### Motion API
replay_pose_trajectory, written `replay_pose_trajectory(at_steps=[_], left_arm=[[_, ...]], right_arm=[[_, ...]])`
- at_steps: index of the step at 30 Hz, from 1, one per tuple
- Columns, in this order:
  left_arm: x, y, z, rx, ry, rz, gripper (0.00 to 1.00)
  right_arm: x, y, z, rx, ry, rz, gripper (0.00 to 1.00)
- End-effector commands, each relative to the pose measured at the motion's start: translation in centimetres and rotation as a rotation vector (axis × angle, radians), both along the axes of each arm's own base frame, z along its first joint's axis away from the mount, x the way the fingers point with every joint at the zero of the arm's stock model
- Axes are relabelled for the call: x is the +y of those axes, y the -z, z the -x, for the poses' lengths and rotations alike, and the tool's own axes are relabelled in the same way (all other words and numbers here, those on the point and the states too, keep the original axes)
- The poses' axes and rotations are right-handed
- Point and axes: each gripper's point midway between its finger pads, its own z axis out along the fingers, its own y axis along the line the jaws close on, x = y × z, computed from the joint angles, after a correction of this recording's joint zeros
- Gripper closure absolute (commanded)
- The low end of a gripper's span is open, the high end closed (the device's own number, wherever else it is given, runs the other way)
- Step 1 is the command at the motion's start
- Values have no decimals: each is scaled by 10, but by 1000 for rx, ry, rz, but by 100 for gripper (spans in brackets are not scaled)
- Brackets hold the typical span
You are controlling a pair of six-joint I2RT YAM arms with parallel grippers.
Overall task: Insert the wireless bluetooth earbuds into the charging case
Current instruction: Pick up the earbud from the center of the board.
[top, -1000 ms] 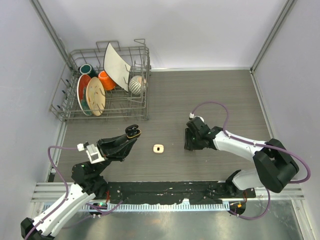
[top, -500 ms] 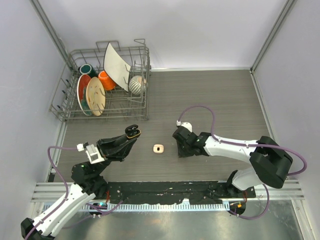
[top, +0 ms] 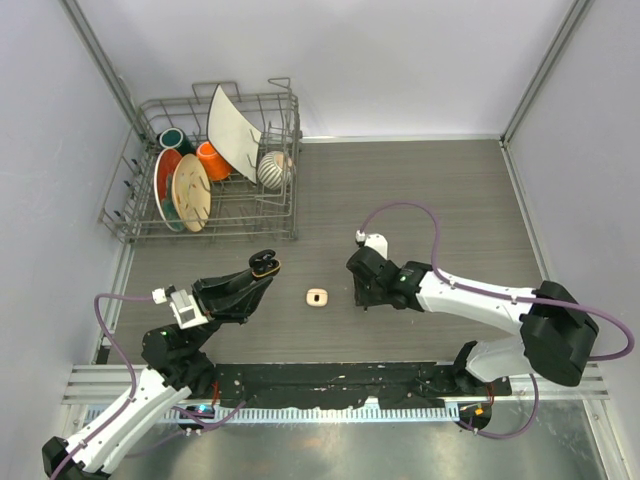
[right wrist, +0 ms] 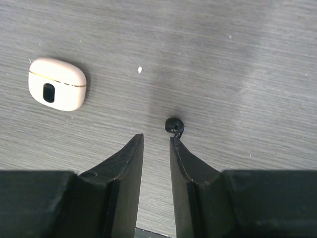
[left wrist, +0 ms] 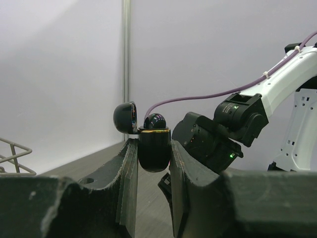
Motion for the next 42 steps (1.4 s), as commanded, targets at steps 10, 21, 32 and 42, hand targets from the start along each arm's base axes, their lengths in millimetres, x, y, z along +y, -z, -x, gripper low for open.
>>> replay_pose_trajectory(at_steps=[10,21,32,42], left_arm=[[4,-10,5,-31,-2,19,100],[2,-9,3,-27,-3,14,100],[2,-9,2,-27,-6,15,100],[2,-10,2,-28,-6,16,100]], right_arm=[[-4,9,-19,-27,-7,127,60],[0,22,-15,16,-7,124,60],[-1,31,-16,32,5,127,64],[-2,34,-17,43,19,120,65]])
